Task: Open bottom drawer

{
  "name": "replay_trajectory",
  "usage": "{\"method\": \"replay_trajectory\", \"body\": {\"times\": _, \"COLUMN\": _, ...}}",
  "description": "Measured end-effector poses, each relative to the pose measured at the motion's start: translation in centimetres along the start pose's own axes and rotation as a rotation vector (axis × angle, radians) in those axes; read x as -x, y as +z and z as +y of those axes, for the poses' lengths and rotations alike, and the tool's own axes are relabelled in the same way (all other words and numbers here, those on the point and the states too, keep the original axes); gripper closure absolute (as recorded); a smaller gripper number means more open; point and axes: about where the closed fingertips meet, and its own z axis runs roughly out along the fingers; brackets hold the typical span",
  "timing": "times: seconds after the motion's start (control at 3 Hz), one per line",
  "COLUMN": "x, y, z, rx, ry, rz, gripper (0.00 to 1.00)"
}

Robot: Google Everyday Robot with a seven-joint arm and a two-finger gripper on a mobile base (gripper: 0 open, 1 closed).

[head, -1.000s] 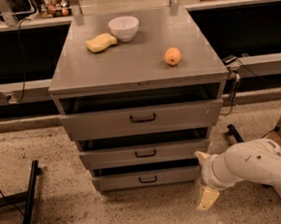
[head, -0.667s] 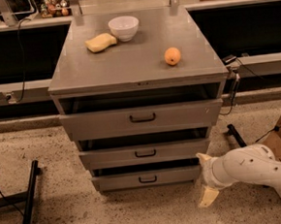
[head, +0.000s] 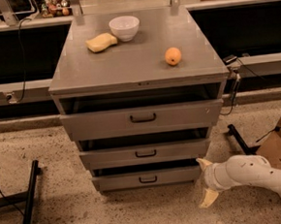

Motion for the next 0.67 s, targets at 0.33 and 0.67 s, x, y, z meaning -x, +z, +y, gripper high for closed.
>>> {"method": "replay_trajectory", "body": {"times": 0.33, "x": 0.0, "y": 0.0, "z": 0.1, "rx": 0.001, "ry": 0.0, "rz": 0.0, "gripper": 0.0}}
{"method": "replay_trajectory", "body": {"times": 0.67, "x": 0.7, "y": 2.0, "z": -0.4, "rx": -0.013, "ry": -0.032, "rz": -0.004, "gripper": 0.0}}
